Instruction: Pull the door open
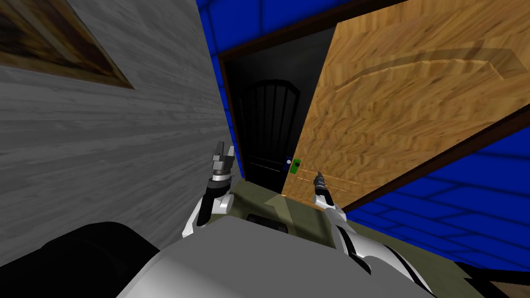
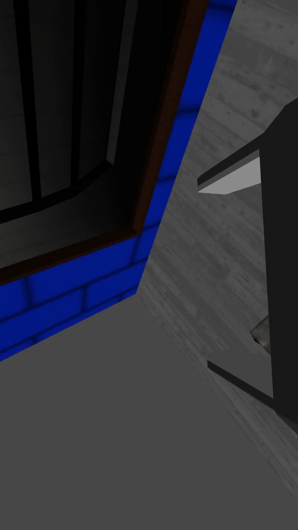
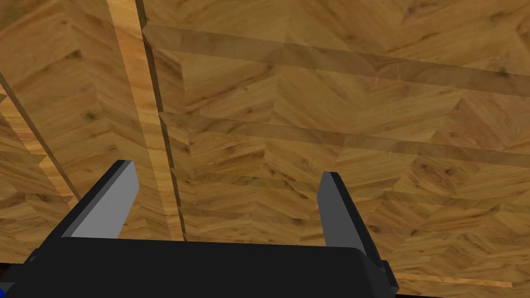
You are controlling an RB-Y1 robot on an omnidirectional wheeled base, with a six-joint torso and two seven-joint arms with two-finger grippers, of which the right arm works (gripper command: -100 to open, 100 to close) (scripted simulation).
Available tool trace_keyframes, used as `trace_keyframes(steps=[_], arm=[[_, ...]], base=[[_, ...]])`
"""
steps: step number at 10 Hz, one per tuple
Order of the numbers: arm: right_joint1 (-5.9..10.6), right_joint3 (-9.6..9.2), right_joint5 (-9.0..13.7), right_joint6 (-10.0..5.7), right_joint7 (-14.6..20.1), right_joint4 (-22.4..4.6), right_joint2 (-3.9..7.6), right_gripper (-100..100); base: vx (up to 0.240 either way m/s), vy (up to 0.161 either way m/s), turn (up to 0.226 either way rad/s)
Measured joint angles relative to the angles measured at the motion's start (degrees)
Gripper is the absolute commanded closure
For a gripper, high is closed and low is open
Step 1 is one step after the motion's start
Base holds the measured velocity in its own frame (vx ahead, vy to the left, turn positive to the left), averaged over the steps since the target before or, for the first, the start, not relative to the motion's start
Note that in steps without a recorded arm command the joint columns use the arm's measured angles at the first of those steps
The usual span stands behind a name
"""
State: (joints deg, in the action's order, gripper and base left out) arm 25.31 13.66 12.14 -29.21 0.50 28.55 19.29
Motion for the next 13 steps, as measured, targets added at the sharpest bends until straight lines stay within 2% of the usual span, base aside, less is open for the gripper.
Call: trace_keyframes(steps=[1, 2, 3, 5, 6, 7, 12, 13], arm=[[2.15, -0.61, -0.23, -1.54, 0.34, -3.48, -0.08, -100], [1.92, -0.79, -0.29, -1.66, 0.51, -2.62, -0.34, -100], [1.54, -0.74, -0.27, -1.06, 0.41, -1.54, -0.52, -100], [3.3, -1.48, -0.55, -1.37, 0.47, -2.51, -1.49, -100], [2.81, -1.5, -0.55, -1.06, 0.39, -1.36, -1.76, -100], [2.74, -1.49, -0.55, -0.92, 0.36, -1.18, -1.79, 100], [2.8, -1.5, -0.55, -1.06, 0.39, -1.36, -1.76, 100], [2.8, -1.5, -0.55, -1.06, 0.39, -1.36, -1.76, -100]], base=[[0.144, 0.036, 0.058], [0.047, 0.016, -0.016], [0.109, 0.063, 0.216], [0.104, 0.056, 0.049], [0.023, 0.017, -0.014], [-0.001, 0.001, 0.014], [-0.005, -0.004, 0.0], [-0.127, -0.066, -0.134]])
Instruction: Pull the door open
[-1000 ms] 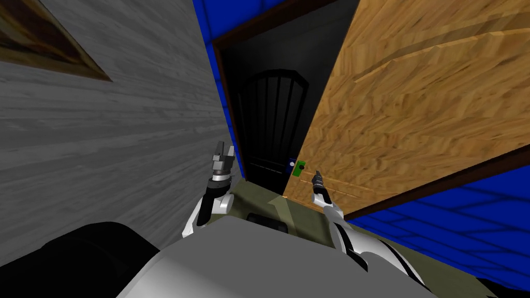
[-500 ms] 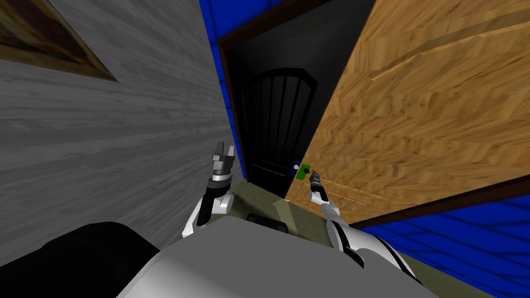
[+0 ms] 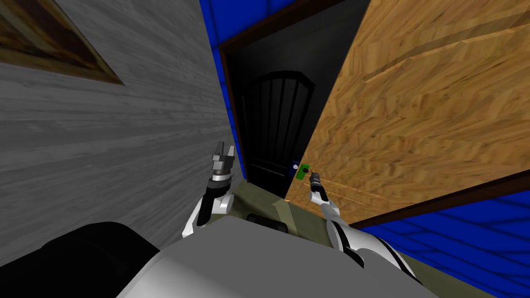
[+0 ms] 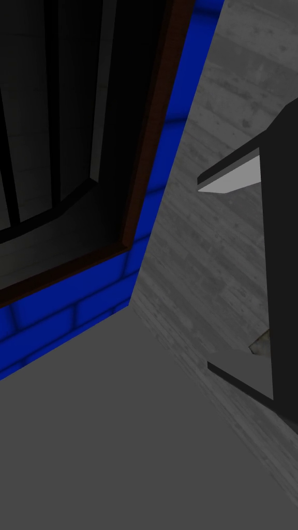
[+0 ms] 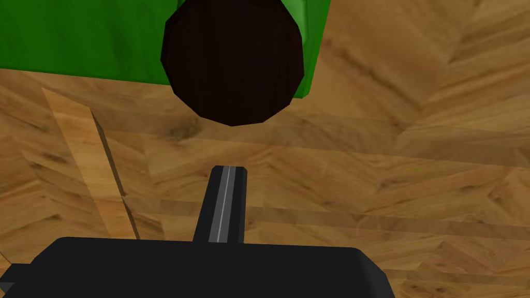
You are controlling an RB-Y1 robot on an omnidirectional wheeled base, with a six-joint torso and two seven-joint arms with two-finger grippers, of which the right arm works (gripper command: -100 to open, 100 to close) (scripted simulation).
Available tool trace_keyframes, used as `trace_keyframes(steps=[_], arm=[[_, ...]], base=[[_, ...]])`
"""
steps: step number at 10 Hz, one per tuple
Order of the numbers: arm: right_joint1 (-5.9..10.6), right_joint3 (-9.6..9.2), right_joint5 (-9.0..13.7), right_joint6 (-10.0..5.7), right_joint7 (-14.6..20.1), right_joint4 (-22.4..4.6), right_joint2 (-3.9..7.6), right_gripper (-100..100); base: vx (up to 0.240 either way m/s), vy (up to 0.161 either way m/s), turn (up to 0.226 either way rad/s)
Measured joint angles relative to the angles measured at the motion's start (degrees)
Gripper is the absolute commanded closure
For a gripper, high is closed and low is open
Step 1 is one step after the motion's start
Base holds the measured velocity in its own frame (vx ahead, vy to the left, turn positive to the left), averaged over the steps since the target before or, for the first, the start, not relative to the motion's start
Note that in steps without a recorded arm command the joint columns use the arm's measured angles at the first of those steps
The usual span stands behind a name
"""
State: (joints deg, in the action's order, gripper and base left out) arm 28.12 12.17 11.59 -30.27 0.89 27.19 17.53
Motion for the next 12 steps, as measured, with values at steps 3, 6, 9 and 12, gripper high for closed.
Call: trace_keyframes(steps=[3, 6, 9, 12], arm=[[-0.87, 0.24, 0.09, 0.26, 0.1, 0.4, 0.53, -100], [-0.81, -0.5, -0.24, -0.02, 0.3, 0.88, -0.52, -100], [0.15, -0.84, -0.33, -1.21, 1.04, -1.65, 0.24, -100], [-2.39, 0.53, 0.19, 0.55, 0.06, 4.4, 0.95, -100]], base=[[-0.199, -0.029, -0.028], [-0.206, 0.082, 0.062], [-0.039, -0.021, -0.131], [0.006, -0.037, 0.004]])
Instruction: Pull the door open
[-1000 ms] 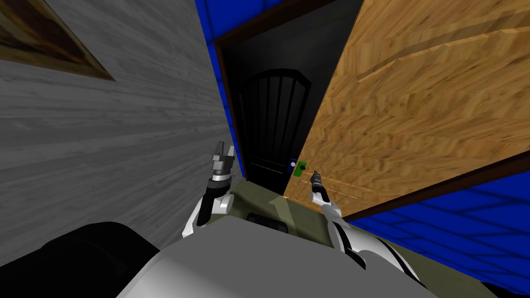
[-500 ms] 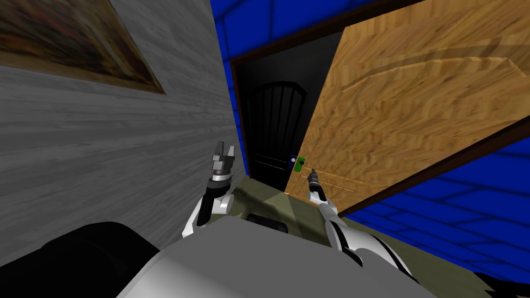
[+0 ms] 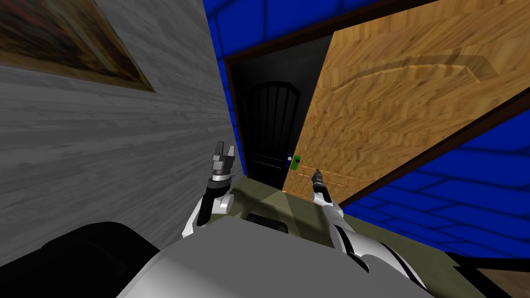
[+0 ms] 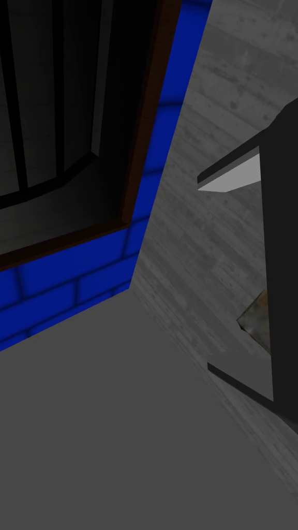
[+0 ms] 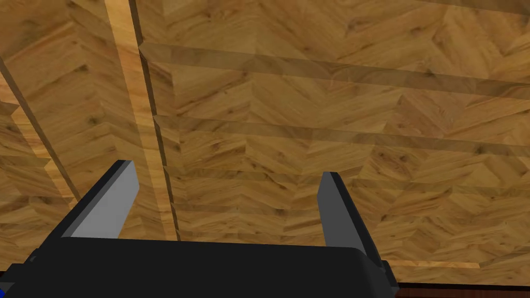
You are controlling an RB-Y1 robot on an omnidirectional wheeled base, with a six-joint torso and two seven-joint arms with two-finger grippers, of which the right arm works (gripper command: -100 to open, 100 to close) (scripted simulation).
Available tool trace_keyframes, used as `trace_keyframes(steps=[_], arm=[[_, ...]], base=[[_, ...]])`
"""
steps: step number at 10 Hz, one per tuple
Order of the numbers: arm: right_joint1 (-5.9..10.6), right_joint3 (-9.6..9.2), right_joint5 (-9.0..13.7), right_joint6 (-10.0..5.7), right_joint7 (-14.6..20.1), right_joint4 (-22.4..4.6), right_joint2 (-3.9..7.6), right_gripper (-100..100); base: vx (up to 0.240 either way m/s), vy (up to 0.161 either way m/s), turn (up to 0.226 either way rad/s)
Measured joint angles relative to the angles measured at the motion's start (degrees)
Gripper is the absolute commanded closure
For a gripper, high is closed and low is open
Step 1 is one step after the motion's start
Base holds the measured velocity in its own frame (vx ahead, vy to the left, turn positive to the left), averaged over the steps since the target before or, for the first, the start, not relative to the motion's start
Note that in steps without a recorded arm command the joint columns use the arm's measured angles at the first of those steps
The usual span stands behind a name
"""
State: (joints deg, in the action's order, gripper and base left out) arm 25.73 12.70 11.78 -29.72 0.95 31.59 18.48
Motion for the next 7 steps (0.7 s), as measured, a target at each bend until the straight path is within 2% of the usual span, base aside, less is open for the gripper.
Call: trace_keyframes(steps=[1, 2, 3, 4, 5, 6, 7], arm=[[0.62, -0.11, -0.03, -0.92, 0.32, -1.8, 0.23, -100], [0.78, -0.04, -0.02, -0.88, 0.25, -3.11, 0.18, -100], [1.42, -0.18, -0.06, -1.35, 0.42, -5.37, 0.4, -100], [1.89, 0.23, 0.14, -2.46, 0.75, -8.26, 1.58, -100], [0.23, 0.88, 0.41, -1.89, 0.41, -6.23, 1.72, -100], [-0.19, 1.23, 0.55, -1.45, 0.15, -5.85, 2.02, -100], [0.2, 1.32, 0.58, -1.67, 0.15, -6.6, 2.26, -100]], base=[[0.004, 0.006, -0.01], [-0.002, 0.012, -0.003], [0.061, -0.036, -0.206], [0.07, -0.054, -0.095], [0.114, -0.042, 0.0], [0.152, -0.024, 0.021], [0.161, 0.012, 0.063]])
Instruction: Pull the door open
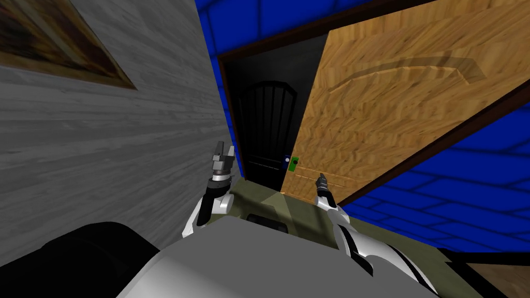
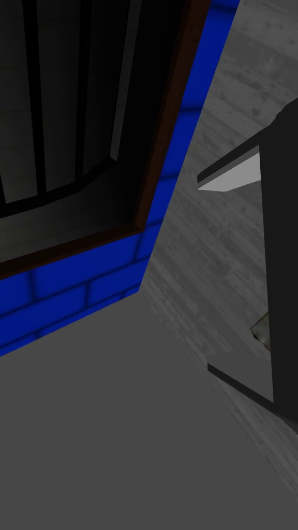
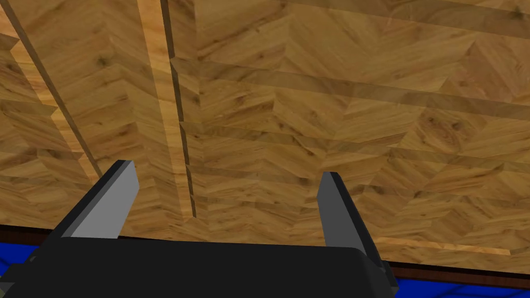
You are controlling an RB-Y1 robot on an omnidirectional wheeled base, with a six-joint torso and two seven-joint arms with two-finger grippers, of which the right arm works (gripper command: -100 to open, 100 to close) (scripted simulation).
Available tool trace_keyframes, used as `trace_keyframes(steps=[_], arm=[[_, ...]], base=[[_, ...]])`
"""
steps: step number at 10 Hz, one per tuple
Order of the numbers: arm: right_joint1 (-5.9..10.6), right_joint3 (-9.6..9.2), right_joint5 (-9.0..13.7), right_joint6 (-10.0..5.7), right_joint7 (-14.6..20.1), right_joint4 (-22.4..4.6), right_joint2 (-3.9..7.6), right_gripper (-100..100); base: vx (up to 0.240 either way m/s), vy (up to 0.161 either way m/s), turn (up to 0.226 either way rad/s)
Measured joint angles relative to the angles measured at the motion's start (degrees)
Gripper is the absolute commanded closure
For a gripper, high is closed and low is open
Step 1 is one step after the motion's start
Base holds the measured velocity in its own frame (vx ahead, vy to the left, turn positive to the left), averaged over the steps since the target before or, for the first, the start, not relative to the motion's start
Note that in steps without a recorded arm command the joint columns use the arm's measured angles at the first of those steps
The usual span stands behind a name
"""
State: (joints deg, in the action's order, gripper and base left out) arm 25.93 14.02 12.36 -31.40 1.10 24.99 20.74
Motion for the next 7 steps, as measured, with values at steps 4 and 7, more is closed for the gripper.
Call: trace_keyframes(steps=[4, 7], arm=[[0.49, -0.4, -0.14, 0.81, -0.23, 1.63, -1.13, -100], [1.4, -1.0, -0.4, 0.92, -0.59, 2.56, -2.67, -100]], base=[[0.176, 0.062, 0.132], [0.116, 0.081, 0.077]])
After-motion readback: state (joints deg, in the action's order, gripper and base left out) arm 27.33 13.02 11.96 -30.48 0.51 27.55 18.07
